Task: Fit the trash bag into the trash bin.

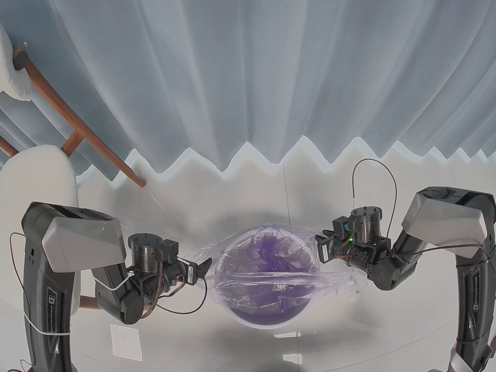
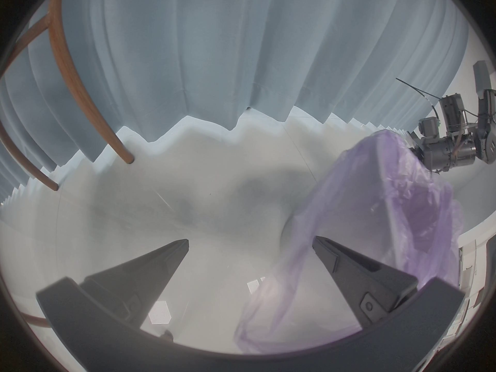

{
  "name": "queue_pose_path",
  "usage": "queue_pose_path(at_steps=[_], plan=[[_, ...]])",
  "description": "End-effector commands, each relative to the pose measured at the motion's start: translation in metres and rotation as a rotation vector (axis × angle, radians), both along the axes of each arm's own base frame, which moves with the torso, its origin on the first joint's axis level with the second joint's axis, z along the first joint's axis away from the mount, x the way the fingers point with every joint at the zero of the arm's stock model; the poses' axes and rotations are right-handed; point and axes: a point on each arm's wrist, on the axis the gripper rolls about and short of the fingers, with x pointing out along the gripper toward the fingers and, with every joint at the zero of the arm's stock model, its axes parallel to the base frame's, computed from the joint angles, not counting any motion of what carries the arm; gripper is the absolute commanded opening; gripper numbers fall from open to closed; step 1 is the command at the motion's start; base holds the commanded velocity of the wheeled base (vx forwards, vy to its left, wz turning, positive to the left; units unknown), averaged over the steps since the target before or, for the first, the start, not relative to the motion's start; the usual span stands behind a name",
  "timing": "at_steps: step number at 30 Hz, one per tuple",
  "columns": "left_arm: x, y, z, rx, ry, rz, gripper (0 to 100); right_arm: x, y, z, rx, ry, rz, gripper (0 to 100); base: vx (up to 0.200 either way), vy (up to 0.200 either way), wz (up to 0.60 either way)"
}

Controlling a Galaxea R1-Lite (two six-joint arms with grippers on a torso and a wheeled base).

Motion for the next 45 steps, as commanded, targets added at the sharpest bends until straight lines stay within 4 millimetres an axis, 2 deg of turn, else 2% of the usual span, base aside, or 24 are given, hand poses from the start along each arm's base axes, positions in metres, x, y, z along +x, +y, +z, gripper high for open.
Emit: queue_pose_path(at_steps=[1, 6, 7, 14, 15, 16, 17, 18, 19, 20, 21, 23, 25, 28, 30, 34, 40, 41, 43, 45], plan=[[-0.023, 0.004, 0.008, -0.006, 0.012, -0.013, 100, -0.014, -0.006, 0.016, 0.032, -0.011, -0.014, 100, 0.000, 0.000, 0.00], [-0.026, 0.010, 0.027, -0.073, -0.048, 0.030, 100, -0.019, -0.013, 0.035, 0.116, -0.056, -0.052, 100, 0.000, 0.000, 0.00], [-0.031, 0.014, 0.035, -0.103, -0.062, 0.046, 100, -0.023, -0.017, 0.048, 0.144, -0.072, -0.066, 100, 0.000, 0.000, 0.00], [-0.051, 0.019, 0.063, -0.249, -0.095, 0.076, 100, -0.039, -0.028, 0.085, 0.250, -0.105, -0.107, 100, 0.000, 0.000, 0.00], [-0.056, 0.018, 0.076, -0.297, -0.112, 0.071, 100, -0.049, -0.031, 0.094, 0.261, -0.097, -0.111, 100, 0.000, 0.000, 0.00], [-0.057, 0.018, 0.077, -0.302, -0.113, 0.070, 100, -0.051, -0.032, 0.096, 0.262, -0.094, -0.110, 100, 0.000, 0.000, 0.00], [-0.063, 0.014, 0.086, -0.329, -0.128, 0.042, 100, -0.066, -0.034, 0.103, 0.264, -0.072, -0.104, 100, 0.000, 0.000, 0.00], [-0.063, 0.014, 0.086, -0.329, -0.128, 0.042, 100, -0.066, -0.034, 0.103, 0.264, -0.072, -0.104, 100, 0.000, 0.000, 0.00], [-0.073, 0.007, 0.093, -0.341, -0.127, -0.008, 100, -0.083, -0.033, 0.110, 0.271, -0.055, -0.089, 100, 0.000, 0.000, 0.00], [-0.073, 0.007, 0.093, -0.341, -0.127, -0.008, 100, -0.083, -0.033, 0.110, 0.271, -0.055, -0.089, 100, 0.000, 0.000, 0.00], [-0.086, 0.002, 0.091, -0.333, -0.087, -0.041, 100, -0.095, -0.029, 0.113, 0.272, -0.032, -0.069, 100, 0.000, 0.000, 0.00], [-0.102, -0.002, 0.078, -0.289, 0.021, -0.067, 100, -0.103, -0.027, 0.108, 0.232, 0.012, -0.082, 100, 0.000, 0.000, 0.00], [-0.104, -0.010, 0.075, -0.278, 0.048, -0.095, 100, -0.106, -0.022, 0.104, 0.201, 0.023, -0.103, 100, 0.000, 0.000, 0.00], [-0.096, -0.023, 0.074, -0.301, 0.065, -0.118, 100, -0.107, -0.014, 0.101, 0.196, 0.034, -0.092, 100, 0.000, 0.000, 0.00], [-0.085, -0.039, 0.076, -0.414, 0.094, -0.175, 100, -0.107, -0.012, 0.093, 0.195, 0.064, -0.087, 100, 0.000, 0.000, 0.00], [-0.079, -0.045, 0.075, -0.460, 0.126, -0.269, 100, -0.108, -0.010, 0.089, 0.233, 0.103, -0.043, 100, 0.000, 0.000, 0.00], [-0.070, -0.052, 0.049, -0.272, 0.078, -0.390, 100, -0.117, -0.009, 0.073, 0.221, 0.184, 0.025, 100, 0.000, 0.000, 0.00], [-0.070, -0.052, 0.049, -0.272, 0.078, -0.390, 100, -0.117, -0.009, 0.073, 0.221, 0.184, 0.025, 100, 0.000, 0.000, 0.00], [-0.071, -0.057, 0.046, -0.200, 0.007, -0.521, 100, -0.128, -0.013, 0.066, 0.218, 0.217, 0.095, 100, 0.000, 0.000, 0.00], [-0.072, -0.059, 0.045, -0.185, -0.007, -0.573, 100, -0.132, -0.015, 0.063, 0.208, 0.217, 0.133, 100, 0.000, 0.000, 0.00]])
